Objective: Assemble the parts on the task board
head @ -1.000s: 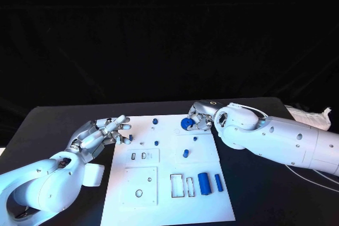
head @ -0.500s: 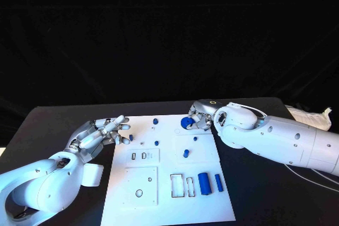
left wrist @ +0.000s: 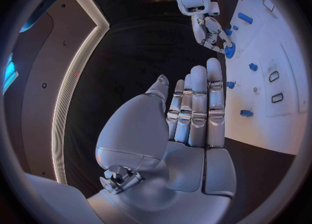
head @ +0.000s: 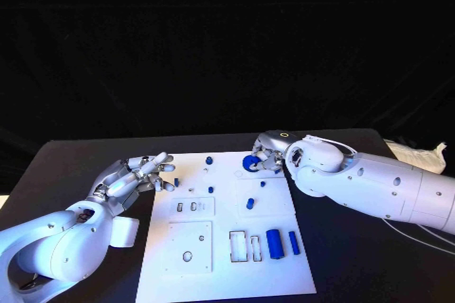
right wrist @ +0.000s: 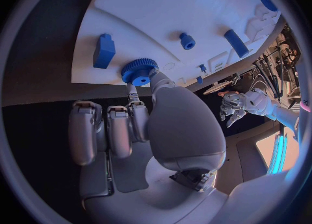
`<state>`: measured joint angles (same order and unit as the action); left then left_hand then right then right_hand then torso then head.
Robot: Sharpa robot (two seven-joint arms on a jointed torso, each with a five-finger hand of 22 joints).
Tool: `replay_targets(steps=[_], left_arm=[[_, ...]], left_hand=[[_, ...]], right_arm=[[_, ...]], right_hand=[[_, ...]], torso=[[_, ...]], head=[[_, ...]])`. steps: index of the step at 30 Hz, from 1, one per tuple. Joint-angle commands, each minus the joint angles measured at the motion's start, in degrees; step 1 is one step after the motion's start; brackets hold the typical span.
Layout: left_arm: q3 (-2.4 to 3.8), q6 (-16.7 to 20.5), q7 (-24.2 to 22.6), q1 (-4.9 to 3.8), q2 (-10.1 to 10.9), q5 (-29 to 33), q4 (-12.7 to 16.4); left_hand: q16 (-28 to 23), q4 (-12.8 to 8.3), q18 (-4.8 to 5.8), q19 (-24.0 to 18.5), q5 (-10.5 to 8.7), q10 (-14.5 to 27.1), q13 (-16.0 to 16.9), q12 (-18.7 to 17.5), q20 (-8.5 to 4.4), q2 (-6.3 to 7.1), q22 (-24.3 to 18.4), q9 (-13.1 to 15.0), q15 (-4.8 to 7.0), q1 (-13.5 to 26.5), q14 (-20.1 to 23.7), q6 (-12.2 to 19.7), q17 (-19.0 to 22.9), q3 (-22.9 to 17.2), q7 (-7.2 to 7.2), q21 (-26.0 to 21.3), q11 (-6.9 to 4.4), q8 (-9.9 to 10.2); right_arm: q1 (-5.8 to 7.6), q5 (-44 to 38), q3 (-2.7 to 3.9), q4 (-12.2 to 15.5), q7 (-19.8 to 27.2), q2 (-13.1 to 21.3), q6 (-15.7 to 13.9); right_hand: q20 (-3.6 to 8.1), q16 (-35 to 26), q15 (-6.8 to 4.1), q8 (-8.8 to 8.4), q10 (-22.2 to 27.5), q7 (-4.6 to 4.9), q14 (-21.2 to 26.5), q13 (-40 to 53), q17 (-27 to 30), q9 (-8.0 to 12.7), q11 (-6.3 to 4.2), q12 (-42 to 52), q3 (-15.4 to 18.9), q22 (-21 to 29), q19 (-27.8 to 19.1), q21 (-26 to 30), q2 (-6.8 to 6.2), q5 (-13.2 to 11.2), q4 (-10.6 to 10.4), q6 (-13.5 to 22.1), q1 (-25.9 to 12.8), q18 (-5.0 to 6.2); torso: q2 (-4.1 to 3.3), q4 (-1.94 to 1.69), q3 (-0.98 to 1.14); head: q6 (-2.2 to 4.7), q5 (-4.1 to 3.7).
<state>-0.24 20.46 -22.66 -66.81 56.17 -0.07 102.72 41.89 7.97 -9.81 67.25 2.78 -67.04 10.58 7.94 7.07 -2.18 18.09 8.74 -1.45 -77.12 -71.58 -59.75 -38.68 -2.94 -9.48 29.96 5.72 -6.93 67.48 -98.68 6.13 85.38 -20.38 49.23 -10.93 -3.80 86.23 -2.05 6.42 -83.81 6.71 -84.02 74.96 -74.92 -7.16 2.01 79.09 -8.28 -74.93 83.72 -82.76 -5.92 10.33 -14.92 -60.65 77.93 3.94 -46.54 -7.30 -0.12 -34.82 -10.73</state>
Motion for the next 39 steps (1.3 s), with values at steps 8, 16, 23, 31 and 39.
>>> replay_targets(steps=[8, 16, 23, 31, 39], left_arm=[[0.03, -1.37, -0.16, -0.05, 0.06, 0.02, 0.13], [0.03, -1.4, -0.12, -0.04, 0.04, 0.02, 0.1], [0.03, -1.32, 0.06, -0.04, 0.02, 0.02, 0.12], [0.03, -1.39, 0.24, -0.04, -0.06, 0.02, 0.31], [0.03, -1.44, 0.23, -0.04, -0.15, 0.02, 0.3]], left_hand=[[-0.17, -0.42, -0.38, -0.39, 0.05, 0.34, 0.07, -0.42, 0.14, 0.04, 0.07, 0.1, 0.1, -0.58, 0.31, 0.25, -0.07, -0.13, -0.05, 0.21, -0.1, 0.24], [-0.17, -0.46, -0.39, -0.42, 0.05, 0.34, 0.07, -0.43, 0.14, 0.04, 0.09, 0.1, 0.09, -0.63, 0.32, 0.25, -0.08, -0.16, -0.05, 0.23, -0.1, 0.25], [-0.17, -0.7, -0.4, -0.56, 0.06, 0.35, 0.06, -0.53, 0.16, -0.14, 0.23, 0.12, 0.1, -0.95, 0.39, 0.23, -0.16, -0.41, -0.03, 0.36, -0.12, 0.3], [-0.17, -0.89, -0.42, -0.66, 0.06, 0.35, 0.04, -0.61, 0.16, -0.29, 0.34, 0.13, 0.1, -1.2, 0.43, 0.23, -0.23, -0.63, -0.02, 0.47, -0.12, 0.34], [-0.16, -1.01, -0.42, -0.72, 0.06, 0.35, 0.03, -0.66, 0.17, -0.34, 0.41, 0.14, 0.11, -1.35, 0.45, 0.23, -0.27, -0.76, -0.02, 0.53, -0.13, 0.37]], right_arm=[[-0.28, -4.39, -0.11, 0.84, -1.91, -0.17, -1.21], [-0.34, -5.53, -0.11, 4.0, -1.45, -0.21, -6.9], [-0.33, -8.23, -0.12, 6.79, -0.7, -1.77, -8.86], [-0.3, -9.79, -0.42, 6.66, -0.11, -4.94, -8.02], [-0.27, -10.44, -1.11, 3.81, -0.04, -8.8, -7.09]], right_hand=[[0.58, 0.35, -0.76, 0.48, -1.56, -0.55, -4.77, 6.67, -8.87, -0.39, -0.71, 0.75, -1.44, -0.5, 0.75, -0.52, 1.78, -1.01, 1.75, -1.5, 1.6, -0.97], [0.73, 0.44, -0.84, 0.13, -1.73, -0.56, -4.79, 7.07, -9.03, -0.34, -0.76, 1.06, -2.46, -0.56, 0.77, -0.55, 1.96, 1.04, 2.22, -1.53, 1.55, -0.98], [0.74, 0.48, -0.83, -0.23, -1.69, -0.45, -4.8, 7.08, -9.1, -0.25, -0.71, 0.97, -3.12, -0.59, 0.78, -0.57, 2.0, 1.66, 2.54, -1.27, 1.58, -0.99], [0.71, 0.49, -0.77, -0.44, -1.68, -0.34, -4.8, 7.11, -9.12, -0.18, -0.62, 0.96, -3.25, -0.54, 0.76, -0.54, 1.89, 1.68, 2.52, -1.06, 1.36, -0.98], [0.71, 0.53, -0.76, -0.48, -1.68, -0.32, -4.81, 7.11, -9.2, -0.17, -0.6, 0.95, -3.29, -0.46, 0.73, -0.5, 1.86, 1.65, 2.54, -1.03, 1.32, -0.96]], torso=[[0.0, -0.02, 0.01], [-0.02, -0.08, 0.04], [-0.06, -0.14, 0.02], [-0.04, -0.01, 0.01], [-0.08, -0.18, 0.05]], head=[[0.03, -0.12], [0.23, -0.07], [0.27, 0.29], [0.23, 0.52], [0.12, 0.78]])
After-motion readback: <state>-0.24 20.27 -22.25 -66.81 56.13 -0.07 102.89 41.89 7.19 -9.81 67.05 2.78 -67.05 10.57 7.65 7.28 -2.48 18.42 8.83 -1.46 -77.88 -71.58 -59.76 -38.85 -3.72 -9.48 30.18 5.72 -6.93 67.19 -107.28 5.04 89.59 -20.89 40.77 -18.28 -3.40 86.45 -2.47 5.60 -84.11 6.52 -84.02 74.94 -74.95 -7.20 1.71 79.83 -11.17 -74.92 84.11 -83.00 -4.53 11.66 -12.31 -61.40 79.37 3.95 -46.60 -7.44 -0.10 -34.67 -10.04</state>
